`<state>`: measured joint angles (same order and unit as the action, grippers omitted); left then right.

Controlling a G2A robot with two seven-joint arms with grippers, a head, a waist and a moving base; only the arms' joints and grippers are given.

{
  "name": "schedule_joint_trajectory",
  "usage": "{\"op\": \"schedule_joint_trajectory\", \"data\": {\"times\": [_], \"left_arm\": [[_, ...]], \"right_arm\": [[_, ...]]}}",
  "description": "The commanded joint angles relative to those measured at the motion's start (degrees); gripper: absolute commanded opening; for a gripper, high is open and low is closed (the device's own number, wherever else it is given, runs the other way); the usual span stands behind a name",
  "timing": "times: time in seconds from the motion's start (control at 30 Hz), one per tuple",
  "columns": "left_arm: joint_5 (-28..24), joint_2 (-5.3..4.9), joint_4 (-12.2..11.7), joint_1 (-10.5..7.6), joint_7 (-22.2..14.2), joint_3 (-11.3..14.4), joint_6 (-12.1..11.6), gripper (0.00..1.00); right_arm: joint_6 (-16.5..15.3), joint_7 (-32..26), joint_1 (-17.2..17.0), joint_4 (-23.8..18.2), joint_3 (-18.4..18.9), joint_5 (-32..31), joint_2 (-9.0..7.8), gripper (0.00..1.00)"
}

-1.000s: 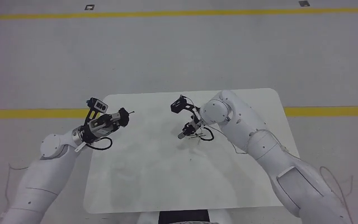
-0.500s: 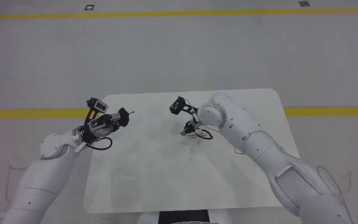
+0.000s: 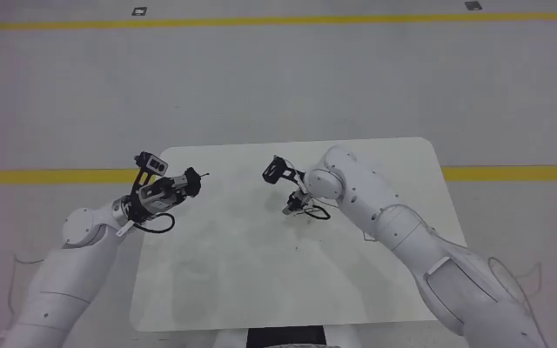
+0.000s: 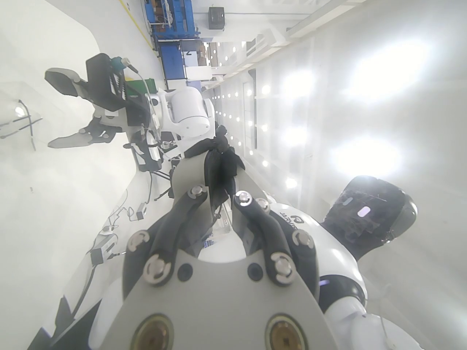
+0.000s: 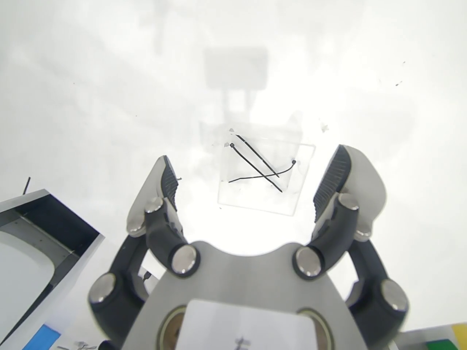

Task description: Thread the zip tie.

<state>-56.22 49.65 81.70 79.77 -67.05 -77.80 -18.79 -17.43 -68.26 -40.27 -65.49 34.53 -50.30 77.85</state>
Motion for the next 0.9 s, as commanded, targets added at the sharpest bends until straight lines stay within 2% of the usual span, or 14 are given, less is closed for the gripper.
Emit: {"op": "schedule_joint_trajectory", "data": {"times": [0.0,0.17,0.37,0.47,0.63,0.67,0.83,0.87], "left_arm": [[0.0,0.0,0.0,0.0,0.0,0.0,0.0,0.0],[0.0,0.0,0.0,0.0,0.0,0.0,0.0,0.0],[0.0,0.0,0.0,0.0,0.0,0.0,0.0,0.0],[0.0,0.0,0.0,0.0,0.0,0.0,0.0,0.0],[0.0,0.0,0.0,0.0,0.0,0.0,0.0,0.0],[0.0,0.0,0.0,0.0,0.0,0.0,0.0,0.0],[0.0,0.0,0.0,0.0,0.0,0.0,0.0,0.0],[0.0,0.0,0.0,0.0,0.0,0.0,0.0,0.0]], "right_arm": [[-1.15,-1.49,0.02,-0.51,0.24,-0.33,-0.24,1.0],[-2.05,-6.07,0.23,-3.09,-0.27,1.89,-1.03,1.0],[-2.05,-6.17,0.27,-3.24,-0.3,2.11,-1.09,1.0],[-1.34,-4.11,-0.55,-2.98,-0.25,0.67,-1.2,1.0],[-1.08,-4.57,-0.47,-3.14,0.1,-0.55,-1.32,0.98],[-1.15,-4.71,-0.43,-3.16,0.09,-0.87,-1.34,0.53],[-2.05,-5.36,-0.55,-3.37,-0.19,-1.85,-1.41,0.25],[-2.05,-5.39,-0.6,-3.52,-0.39,-1.86,-1.42,0.24]]}}
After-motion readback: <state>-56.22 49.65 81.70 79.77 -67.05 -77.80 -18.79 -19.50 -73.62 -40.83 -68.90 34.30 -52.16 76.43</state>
